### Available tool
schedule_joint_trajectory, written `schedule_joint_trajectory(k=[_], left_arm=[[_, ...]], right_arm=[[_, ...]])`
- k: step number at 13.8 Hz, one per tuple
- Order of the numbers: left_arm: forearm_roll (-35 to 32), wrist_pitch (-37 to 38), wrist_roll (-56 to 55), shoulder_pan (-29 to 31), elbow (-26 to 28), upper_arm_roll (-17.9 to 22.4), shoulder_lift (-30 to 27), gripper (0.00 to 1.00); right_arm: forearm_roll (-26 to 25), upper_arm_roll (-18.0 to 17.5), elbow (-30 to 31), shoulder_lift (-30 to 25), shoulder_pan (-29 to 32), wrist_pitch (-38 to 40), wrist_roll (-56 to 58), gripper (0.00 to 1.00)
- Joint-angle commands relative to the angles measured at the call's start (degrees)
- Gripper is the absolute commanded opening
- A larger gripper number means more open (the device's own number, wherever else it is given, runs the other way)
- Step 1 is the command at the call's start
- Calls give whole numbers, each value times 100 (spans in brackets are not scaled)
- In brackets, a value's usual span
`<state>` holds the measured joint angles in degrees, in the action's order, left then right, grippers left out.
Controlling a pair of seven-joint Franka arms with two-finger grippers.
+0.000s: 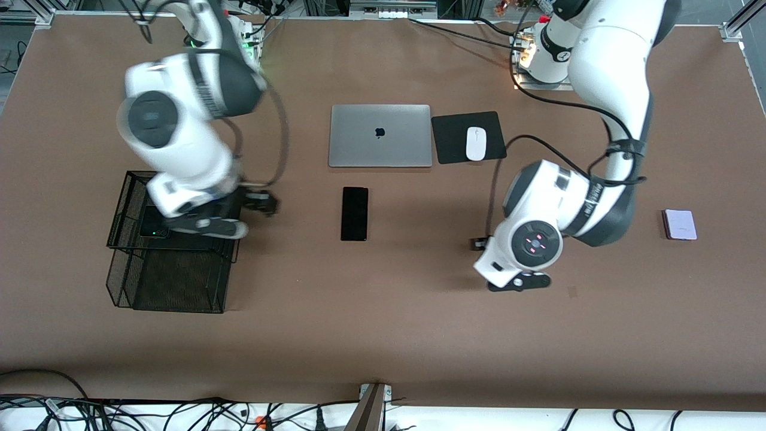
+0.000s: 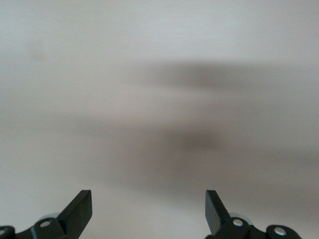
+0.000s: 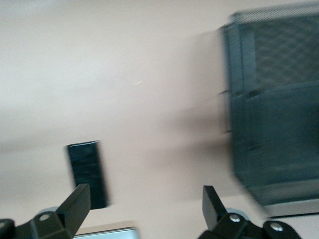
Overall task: Place phones with both arms
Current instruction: 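Grasp the smartphone with the right gripper while the left gripper grasps the white phone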
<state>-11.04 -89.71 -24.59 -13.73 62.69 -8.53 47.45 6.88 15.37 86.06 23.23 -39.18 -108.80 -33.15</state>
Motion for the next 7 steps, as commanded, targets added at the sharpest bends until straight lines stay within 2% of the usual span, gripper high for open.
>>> schedule_joint_trajectory(k=[1, 4, 7], left_arm=[[-521, -177, 1258, 684, 1112, -78, -692, 100], [-951, -441, 2404, 1327, 1631, -52, -1096, 100], [-1163, -1273, 3361, 2047, 2543, -52, -1667, 100]], right_arm=[[636, 45, -63, 602, -430, -526, -403, 100], [885, 45, -63, 1331, -888, -1545, -429, 100], [850, 36, -11, 1798, -1003, -1794, -324, 100]])
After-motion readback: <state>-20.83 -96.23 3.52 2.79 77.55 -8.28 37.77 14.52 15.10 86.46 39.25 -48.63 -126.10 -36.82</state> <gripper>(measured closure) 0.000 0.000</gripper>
